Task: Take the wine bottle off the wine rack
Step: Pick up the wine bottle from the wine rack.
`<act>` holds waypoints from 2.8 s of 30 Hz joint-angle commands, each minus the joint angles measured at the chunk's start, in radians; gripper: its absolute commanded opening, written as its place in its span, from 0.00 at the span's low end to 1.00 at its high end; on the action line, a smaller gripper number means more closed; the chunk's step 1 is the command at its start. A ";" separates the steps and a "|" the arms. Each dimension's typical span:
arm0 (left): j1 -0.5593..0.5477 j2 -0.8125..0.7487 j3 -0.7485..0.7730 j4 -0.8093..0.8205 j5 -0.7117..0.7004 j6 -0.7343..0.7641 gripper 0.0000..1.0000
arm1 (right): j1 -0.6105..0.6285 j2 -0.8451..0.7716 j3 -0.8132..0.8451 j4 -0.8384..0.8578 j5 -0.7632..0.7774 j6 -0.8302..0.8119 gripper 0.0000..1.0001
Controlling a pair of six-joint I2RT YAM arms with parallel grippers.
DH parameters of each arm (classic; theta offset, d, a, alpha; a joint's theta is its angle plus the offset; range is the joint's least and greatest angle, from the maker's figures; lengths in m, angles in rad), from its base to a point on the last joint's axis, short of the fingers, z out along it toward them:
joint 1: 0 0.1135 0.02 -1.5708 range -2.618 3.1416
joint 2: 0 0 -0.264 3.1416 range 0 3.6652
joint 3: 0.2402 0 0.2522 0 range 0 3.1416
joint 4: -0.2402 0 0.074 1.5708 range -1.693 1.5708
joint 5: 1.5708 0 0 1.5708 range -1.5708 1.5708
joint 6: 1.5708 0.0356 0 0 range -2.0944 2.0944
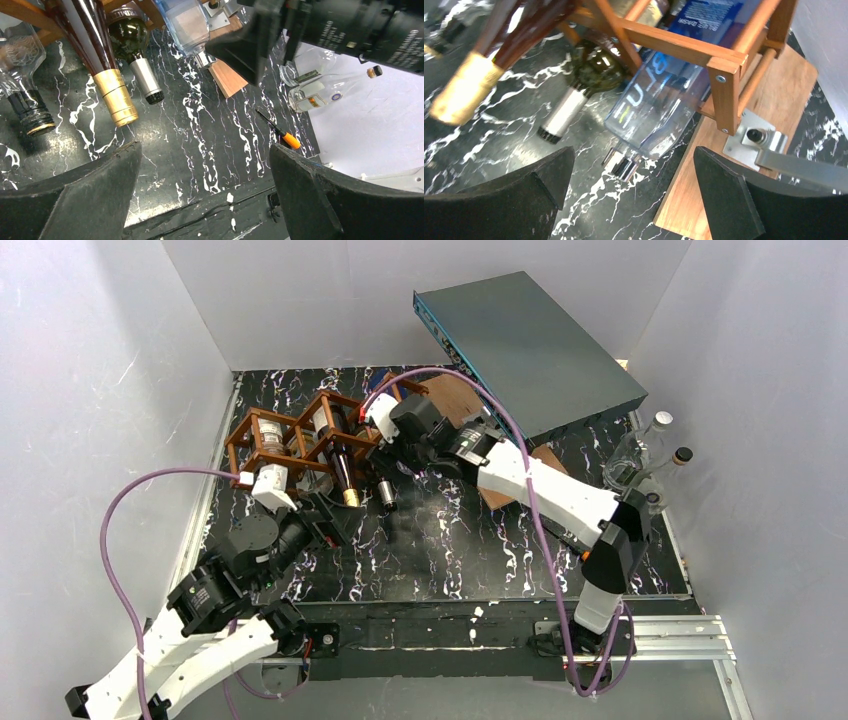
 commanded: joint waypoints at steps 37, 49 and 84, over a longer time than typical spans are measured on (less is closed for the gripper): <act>-0.005 -0.213 -0.072 -0.124 -0.066 -0.059 0.98 | 0.123 0.357 0.080 0.252 0.850 0.160 0.93; -0.005 -0.220 -0.072 -0.129 -0.069 -0.058 0.98 | 0.102 0.389 0.060 0.307 0.875 0.130 0.91; -0.006 -0.223 -0.066 -0.130 -0.069 -0.058 0.98 | 0.138 0.361 0.057 0.318 0.895 0.159 0.01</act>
